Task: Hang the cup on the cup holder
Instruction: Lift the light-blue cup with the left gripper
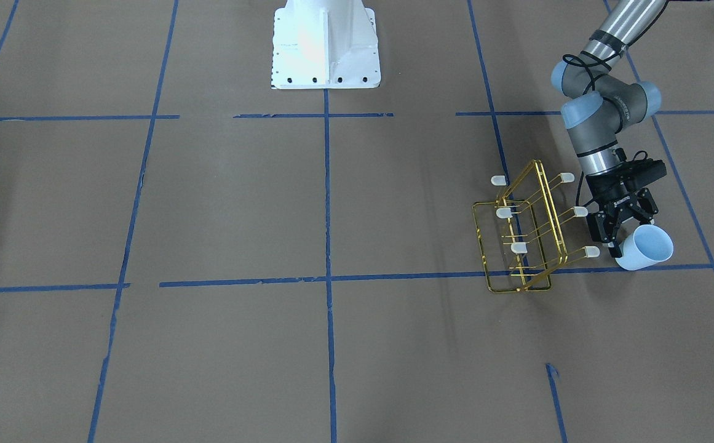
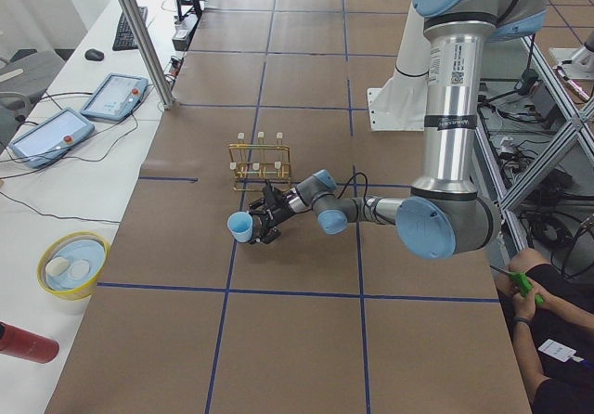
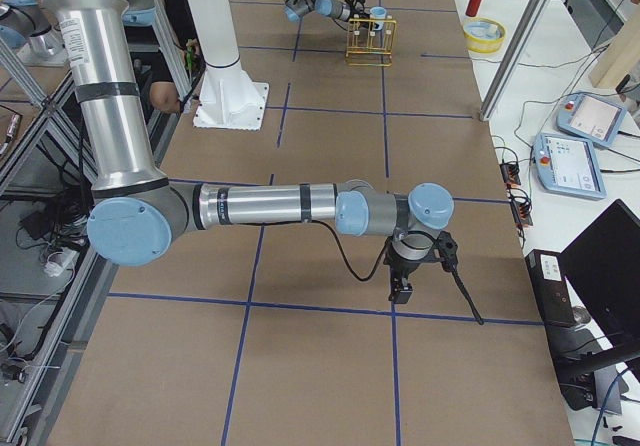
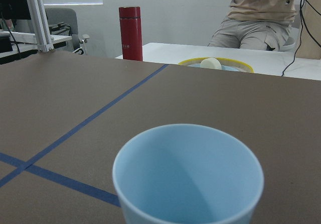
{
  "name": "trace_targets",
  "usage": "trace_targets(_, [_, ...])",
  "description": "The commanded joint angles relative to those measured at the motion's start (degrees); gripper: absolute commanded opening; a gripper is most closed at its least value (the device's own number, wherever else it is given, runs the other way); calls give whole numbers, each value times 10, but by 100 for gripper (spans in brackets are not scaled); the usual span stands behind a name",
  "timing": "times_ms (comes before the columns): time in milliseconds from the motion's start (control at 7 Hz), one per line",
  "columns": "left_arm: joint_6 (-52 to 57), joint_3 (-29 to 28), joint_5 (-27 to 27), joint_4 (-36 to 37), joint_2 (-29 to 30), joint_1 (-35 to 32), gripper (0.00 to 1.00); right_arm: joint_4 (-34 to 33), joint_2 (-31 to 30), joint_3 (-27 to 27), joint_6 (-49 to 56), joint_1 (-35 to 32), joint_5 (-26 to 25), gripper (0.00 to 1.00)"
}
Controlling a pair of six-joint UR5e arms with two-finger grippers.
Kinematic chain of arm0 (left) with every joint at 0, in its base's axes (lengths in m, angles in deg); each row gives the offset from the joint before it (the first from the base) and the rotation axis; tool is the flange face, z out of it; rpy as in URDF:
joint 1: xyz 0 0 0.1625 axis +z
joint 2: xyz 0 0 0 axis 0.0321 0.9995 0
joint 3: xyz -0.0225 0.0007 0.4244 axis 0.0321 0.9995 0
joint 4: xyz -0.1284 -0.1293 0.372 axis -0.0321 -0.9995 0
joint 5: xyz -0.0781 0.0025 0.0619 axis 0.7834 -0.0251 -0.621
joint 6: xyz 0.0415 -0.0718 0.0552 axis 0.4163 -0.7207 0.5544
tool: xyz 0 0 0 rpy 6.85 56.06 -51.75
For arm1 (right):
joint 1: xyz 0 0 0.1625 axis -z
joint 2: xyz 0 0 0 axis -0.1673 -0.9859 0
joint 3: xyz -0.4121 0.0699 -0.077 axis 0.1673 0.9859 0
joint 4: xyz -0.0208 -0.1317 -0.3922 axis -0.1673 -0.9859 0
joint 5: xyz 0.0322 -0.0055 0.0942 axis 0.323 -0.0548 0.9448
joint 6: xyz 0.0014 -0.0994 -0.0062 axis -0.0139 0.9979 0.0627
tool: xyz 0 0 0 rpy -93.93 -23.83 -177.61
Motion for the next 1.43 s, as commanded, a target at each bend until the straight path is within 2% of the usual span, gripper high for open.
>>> trace_targets(0, [0,-11,0,-12,0,-4,98,0,0,0,0,0,0,100])
trace_targets(1286, [0,-28,2,-20,14,-18,94,0,0,0,0,0,0,100])
